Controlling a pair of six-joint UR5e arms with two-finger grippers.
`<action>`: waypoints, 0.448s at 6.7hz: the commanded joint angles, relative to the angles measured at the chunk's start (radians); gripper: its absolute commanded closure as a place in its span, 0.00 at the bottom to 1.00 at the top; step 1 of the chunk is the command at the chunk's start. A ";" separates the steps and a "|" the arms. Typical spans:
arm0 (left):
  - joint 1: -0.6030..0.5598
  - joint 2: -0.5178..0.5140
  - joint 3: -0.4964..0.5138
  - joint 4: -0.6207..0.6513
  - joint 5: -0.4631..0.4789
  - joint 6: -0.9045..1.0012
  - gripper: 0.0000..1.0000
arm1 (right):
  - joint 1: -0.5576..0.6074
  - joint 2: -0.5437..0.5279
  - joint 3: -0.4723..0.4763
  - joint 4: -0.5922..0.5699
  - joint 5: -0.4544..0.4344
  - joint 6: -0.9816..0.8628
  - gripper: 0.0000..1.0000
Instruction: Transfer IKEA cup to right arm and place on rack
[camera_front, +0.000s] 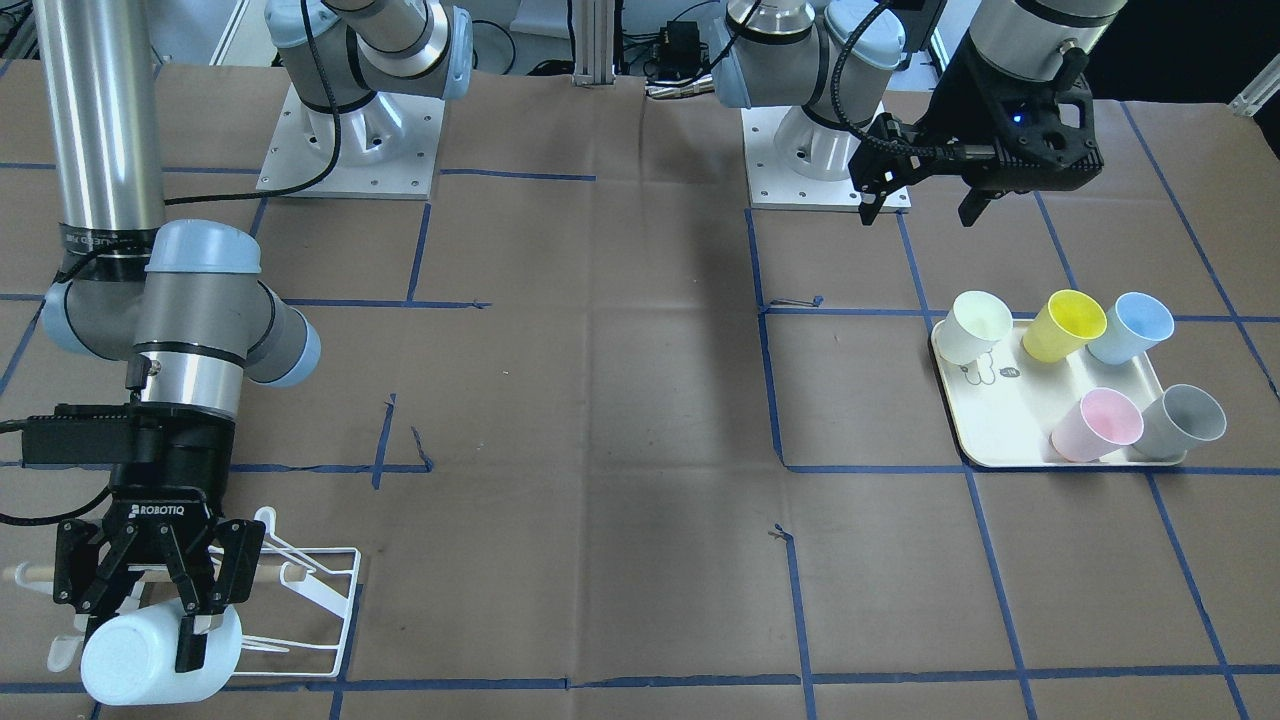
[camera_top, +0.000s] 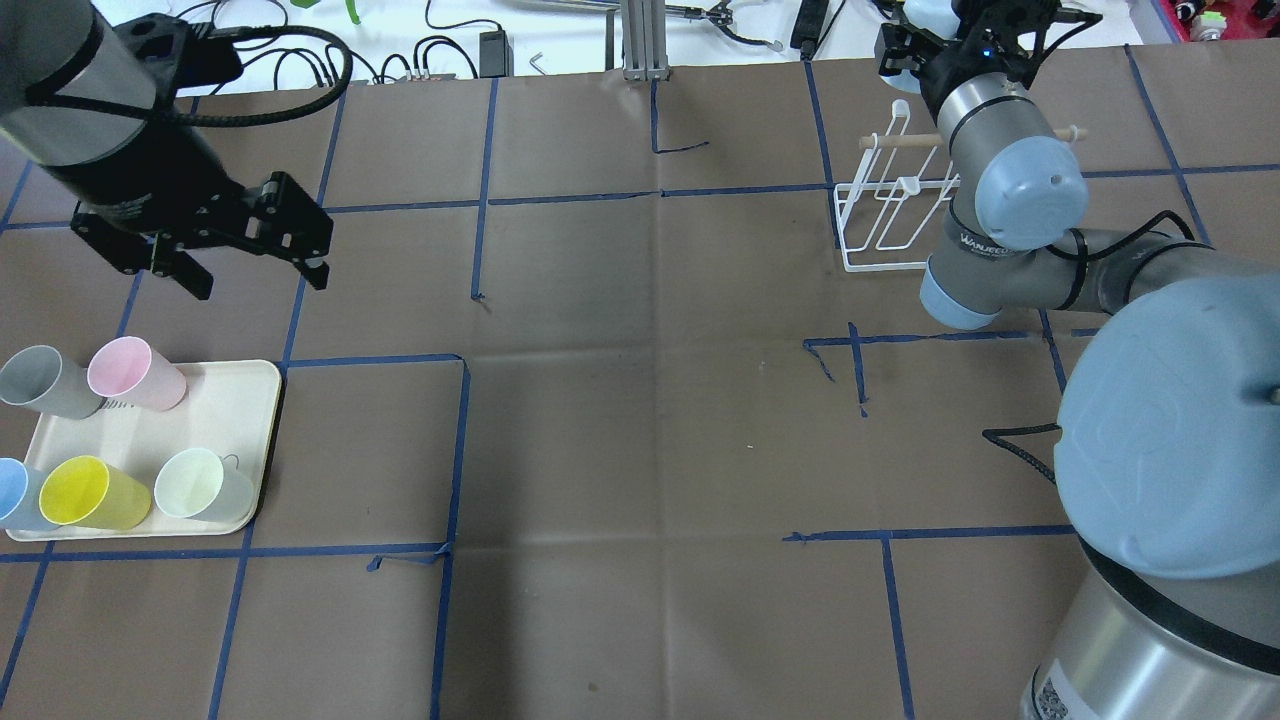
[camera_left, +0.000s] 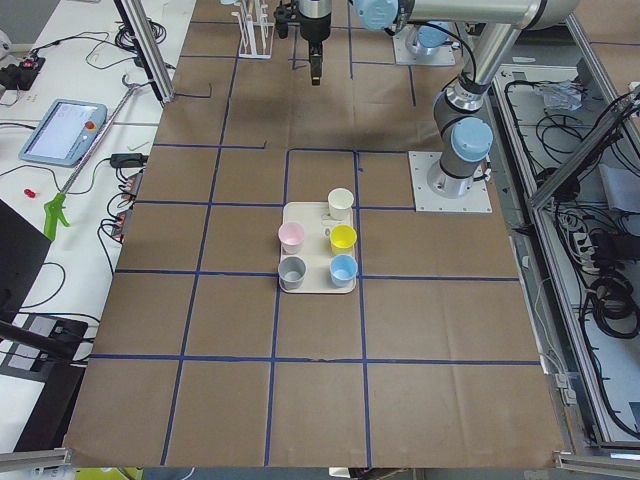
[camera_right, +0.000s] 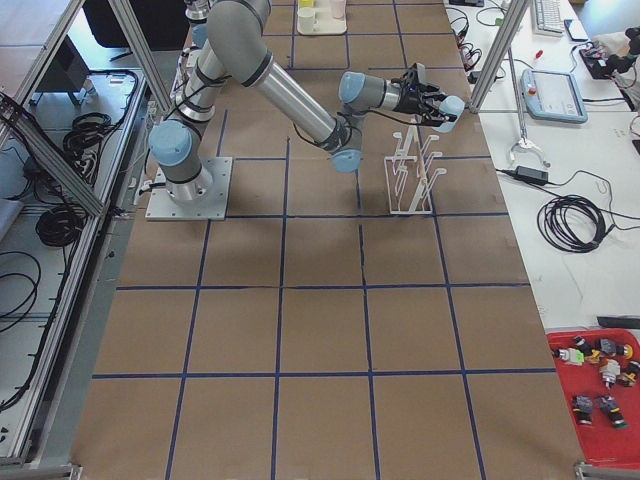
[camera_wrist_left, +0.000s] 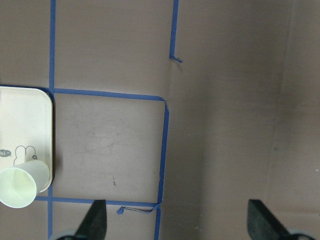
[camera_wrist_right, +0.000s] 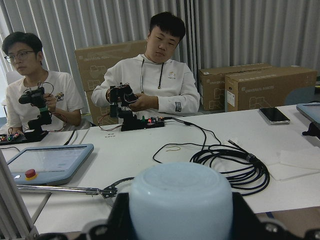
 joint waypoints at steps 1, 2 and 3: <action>0.199 0.122 -0.184 0.005 0.009 0.203 0.05 | -0.006 0.024 0.026 -0.004 -0.003 -0.003 0.83; 0.280 0.164 -0.278 0.064 0.036 0.322 0.05 | -0.005 0.031 0.026 -0.004 -0.003 -0.003 0.83; 0.351 0.191 -0.347 0.115 0.038 0.419 0.04 | -0.003 0.042 0.023 -0.004 -0.003 -0.003 0.83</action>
